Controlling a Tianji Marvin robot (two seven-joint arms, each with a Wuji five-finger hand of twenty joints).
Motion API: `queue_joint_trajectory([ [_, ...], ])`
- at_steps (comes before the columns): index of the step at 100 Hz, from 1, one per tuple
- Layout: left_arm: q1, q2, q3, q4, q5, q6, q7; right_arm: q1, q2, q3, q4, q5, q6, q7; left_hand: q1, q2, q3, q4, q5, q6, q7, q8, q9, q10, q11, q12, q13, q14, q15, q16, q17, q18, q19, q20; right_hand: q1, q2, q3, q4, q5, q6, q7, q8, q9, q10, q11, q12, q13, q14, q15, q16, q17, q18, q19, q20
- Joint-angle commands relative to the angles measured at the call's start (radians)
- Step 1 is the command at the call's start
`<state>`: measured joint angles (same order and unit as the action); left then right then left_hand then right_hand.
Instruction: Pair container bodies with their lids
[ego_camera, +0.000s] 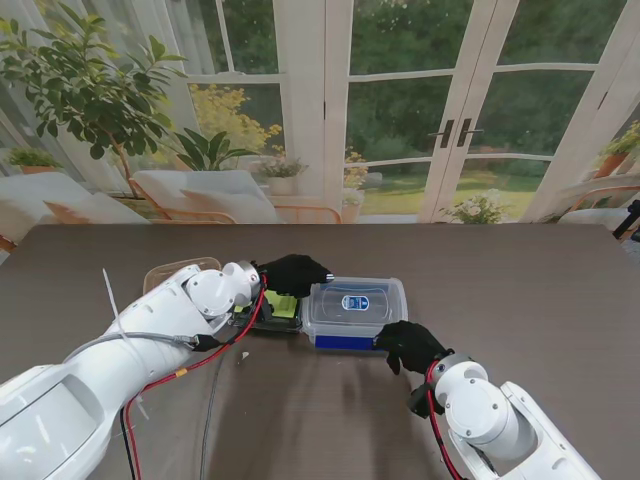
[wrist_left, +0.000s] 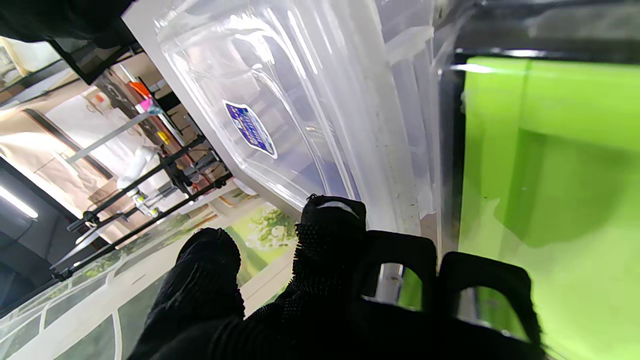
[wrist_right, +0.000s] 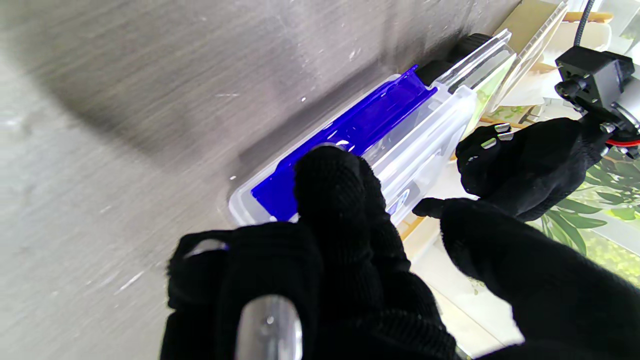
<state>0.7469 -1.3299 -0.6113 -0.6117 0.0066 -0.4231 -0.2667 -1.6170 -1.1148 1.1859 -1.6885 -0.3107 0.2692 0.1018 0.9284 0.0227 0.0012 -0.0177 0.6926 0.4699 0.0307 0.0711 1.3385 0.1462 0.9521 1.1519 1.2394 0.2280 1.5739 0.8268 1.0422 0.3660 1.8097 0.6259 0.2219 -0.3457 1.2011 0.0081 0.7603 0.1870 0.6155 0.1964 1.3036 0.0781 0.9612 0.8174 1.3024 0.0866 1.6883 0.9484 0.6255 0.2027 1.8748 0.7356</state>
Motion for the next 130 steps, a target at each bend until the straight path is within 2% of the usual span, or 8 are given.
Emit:
queue_joint_trajectory([
  [1, -0.001, -0.003, -0.001, -0.001, -0.010, -0.008, -0.030, 0.001, -0.004, -0.005, 0.007, -0.001, 0.004, 0.011, 0.019, 0.028, 0.001, 0.001, 0.044, -0.023, 0.032, 0.014, 0.018, 0.033, 0.008, 0.019, 0.031, -0.042, 0.024, -0.007, 0.034, -0.052, 0.230, -0.009, -0.014, -0.007, -0.007, -0.023, -0.029, -0.007, -0.009, -0.007, 0.107, 0.085, -0.004, 0.001, 0.007, -0.020, 0.046, 0.011, 0.566, 0.001, 0.200, -0.010],
  [45, 0.032, 0.053, -0.007, -0.112, 0.002, 0.015, -0.056, 0.009, -0.006, -0.004, 0.012, -0.009, 0.026, 0.006, 0.020, 0.034, -0.004, -0.001, 0.095, -0.034, 0.050, 0.021, 0.020, 0.027, 0.028, 0.012, 0.031, -0.042, 0.029, -0.010, 0.034, -0.046, 0.228, -0.007, -0.014, -0.004, -0.008, -0.023, -0.059, -0.006, -0.021, -0.009, 0.104, 0.084, -0.005, 0.001, 0.007, -0.023, 0.045, 0.010, 0.566, 0.001, 0.200, -0.010],
  [52, 0.037, 0.059, -0.008, -0.125, 0.002, 0.018, -0.062, 0.009, -0.006, -0.001, 0.012, -0.012, 0.029, 0.003, -0.006, 0.051, -0.013, 0.000, 0.100, -0.035, 0.051, 0.022, 0.020, 0.029, 0.030, 0.011, 0.031, -0.042, 0.029, -0.011, 0.034, -0.046, 0.228, -0.007, -0.015, -0.005, -0.008, -0.023, -0.063, -0.004, -0.022, -0.009, 0.104, 0.084, -0.005, 0.001, 0.007, -0.022, 0.045, 0.010, 0.566, 0.001, 0.200, -0.010],
  [86, 0.046, 0.072, -0.003, -0.146, 0.000, 0.004, -0.078, 0.010, -0.007, 0.012, 0.014, -0.017, 0.042, 0.003, -0.018, 0.050, -0.014, 0.007, 0.127, -0.044, 0.060, 0.026, 0.019, 0.026, 0.033, 0.004, 0.031, -0.042, 0.030, -0.012, 0.034, -0.046, 0.228, -0.006, -0.015, -0.004, -0.008, -0.023, -0.075, -0.001, -0.023, -0.008, 0.102, 0.084, -0.005, 0.002, 0.007, -0.022, 0.044, 0.009, 0.566, 0.001, 0.200, -0.010],
  [130, 0.080, 0.106, -0.016, -0.231, 0.012, 0.009, -0.087, 0.024, -0.009, 0.017, 0.021, -0.022, 0.067, -0.004, -0.020, 0.051, -0.014, 0.008, 0.139, -0.046, 0.064, 0.029, 0.019, 0.025, 0.037, 0.000, 0.031, -0.043, 0.030, -0.014, 0.034, -0.046, 0.228, -0.005, -0.015, -0.003, -0.009, -0.023, -0.082, 0.001, -0.023, -0.007, 0.098, 0.084, -0.006, 0.002, 0.007, -0.024, 0.043, 0.008, 0.566, 0.001, 0.200, -0.010],
])
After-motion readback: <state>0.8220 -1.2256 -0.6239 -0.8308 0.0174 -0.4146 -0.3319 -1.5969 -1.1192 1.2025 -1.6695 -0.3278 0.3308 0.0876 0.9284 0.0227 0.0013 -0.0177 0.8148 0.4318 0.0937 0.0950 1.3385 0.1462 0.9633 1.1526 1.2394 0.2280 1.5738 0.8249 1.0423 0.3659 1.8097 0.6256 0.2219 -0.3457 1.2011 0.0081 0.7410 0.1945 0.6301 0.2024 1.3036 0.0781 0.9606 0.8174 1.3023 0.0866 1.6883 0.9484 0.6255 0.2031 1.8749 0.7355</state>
